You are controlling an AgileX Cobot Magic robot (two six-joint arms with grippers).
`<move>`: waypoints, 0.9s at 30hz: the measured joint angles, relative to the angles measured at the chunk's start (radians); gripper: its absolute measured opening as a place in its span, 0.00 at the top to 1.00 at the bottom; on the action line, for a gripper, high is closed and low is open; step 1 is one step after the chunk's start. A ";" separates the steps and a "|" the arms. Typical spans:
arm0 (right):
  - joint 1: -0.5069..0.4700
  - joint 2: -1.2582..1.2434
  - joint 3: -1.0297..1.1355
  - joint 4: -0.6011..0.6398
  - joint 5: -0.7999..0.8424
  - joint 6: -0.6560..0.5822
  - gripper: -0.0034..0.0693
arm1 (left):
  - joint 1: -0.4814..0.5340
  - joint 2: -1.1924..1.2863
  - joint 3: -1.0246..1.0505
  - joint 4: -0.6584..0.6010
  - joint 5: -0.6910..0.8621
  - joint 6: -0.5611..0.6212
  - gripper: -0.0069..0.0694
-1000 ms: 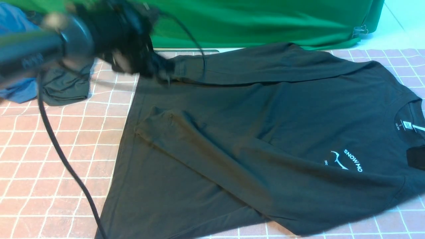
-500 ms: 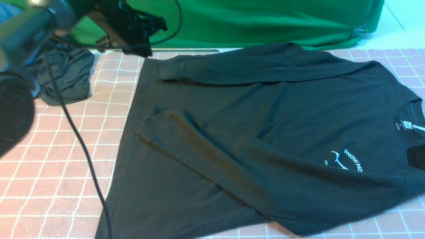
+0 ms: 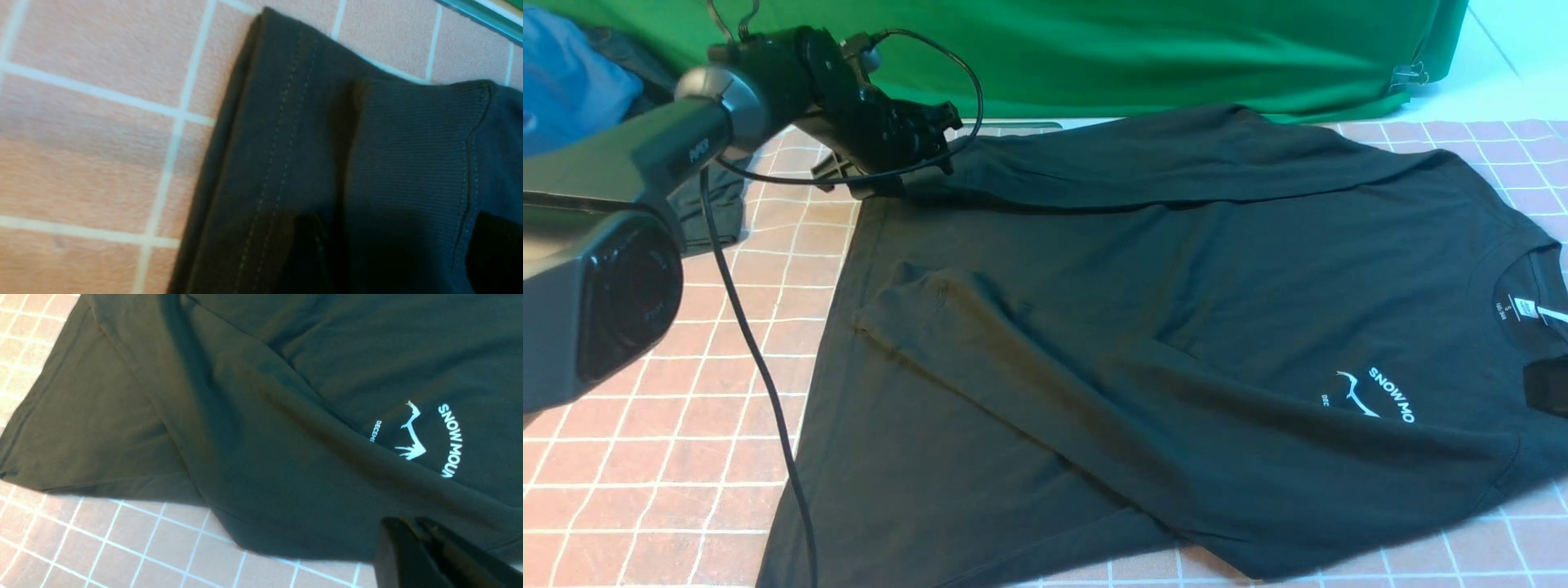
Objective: Fold a long-sleeved shirt over a pink coffee tablecloth.
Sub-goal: 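Grab the top left corner of the dark shirt with the left gripper, then fold the left side of the dark shirt inward over its body with the left gripper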
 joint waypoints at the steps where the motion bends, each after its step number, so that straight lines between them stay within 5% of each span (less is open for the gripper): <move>1: 0.000 0.000 0.000 0.000 0.000 0.000 0.86 | 0.000 0.005 0.000 -0.008 -0.002 0.001 0.26; 6: 0.000 0.000 0.000 0.000 0.000 0.000 0.86 | 0.000 0.013 0.000 -0.025 -0.007 0.046 0.41; 12: 0.000 0.000 0.000 0.000 -0.002 0.000 0.86 | 0.000 0.010 0.000 -0.030 0.011 0.084 0.84; 20: 0.000 0.000 0.000 0.000 -0.002 0.000 0.86 | 0.000 -0.115 0.000 -0.006 0.117 0.084 0.85; 27: 0.000 0.000 0.000 0.000 0.001 0.000 0.86 | -0.001 -0.239 0.000 -0.025 0.375 0.084 0.85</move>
